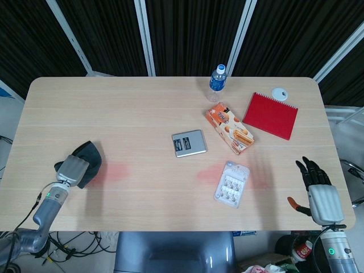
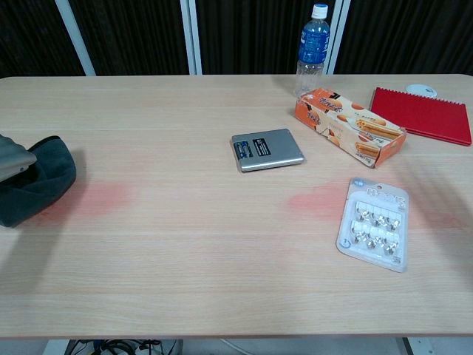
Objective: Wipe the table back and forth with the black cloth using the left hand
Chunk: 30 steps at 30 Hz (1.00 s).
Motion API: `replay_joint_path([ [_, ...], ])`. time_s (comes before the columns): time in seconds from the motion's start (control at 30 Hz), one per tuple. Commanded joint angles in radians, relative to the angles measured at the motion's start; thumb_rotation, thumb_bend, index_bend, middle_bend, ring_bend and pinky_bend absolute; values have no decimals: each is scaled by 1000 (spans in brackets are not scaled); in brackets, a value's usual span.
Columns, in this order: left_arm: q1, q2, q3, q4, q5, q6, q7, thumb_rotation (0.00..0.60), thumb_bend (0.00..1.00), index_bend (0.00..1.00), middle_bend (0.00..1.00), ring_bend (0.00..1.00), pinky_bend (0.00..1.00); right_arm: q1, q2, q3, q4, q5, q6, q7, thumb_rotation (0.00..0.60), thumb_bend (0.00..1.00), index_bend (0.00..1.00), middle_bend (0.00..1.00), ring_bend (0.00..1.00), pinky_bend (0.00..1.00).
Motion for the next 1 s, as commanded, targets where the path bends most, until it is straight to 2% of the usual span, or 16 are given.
replay_joint_path([
  [0.03,-17,-27,-8,-48,31,9,2,600,462,728,734,650,769,0,0,0,0,-1,0,1,600,122,0,0,0,137],
  [0.33,-66,-72,-52,-165,37,24,92,600,462,728,734,650,769,0,4,3,2,3,0,14,600,122,0,0,0,136],
  [0.53,-146,-104,-175,-338,-8,66,191,600,462,727,733,650,769,1,6,3,3,3,-3,22,600,122,0,0,0,137],
  [0.8,-211,-126,-253,-461,-47,102,269,600,455,696,708,629,752,2,7,3,3,2,-5,28,600,122,0,0,0,136],
  [0.87,-219,-125,-254,-474,-58,104,288,600,425,635,649,575,709,1,8,2,2,2,-5,29,600,122,0,0,0,136],
  [0.9,-222,-125,-252,-480,-64,104,298,600,384,560,579,510,647,1,8,2,2,2,-5,29,600,122,0,0,0,136],
  [0.97,-229,-117,-240,-498,-93,105,336,600,285,380,395,356,490,1,9,1,1,1,-5,31,600,122,0,0,0,136],
  [1.0,-227,-112,-230,-506,-115,105,353,600,215,240,254,238,370,1,9,1,1,0,-5,32,600,122,0,0,0,136],
])
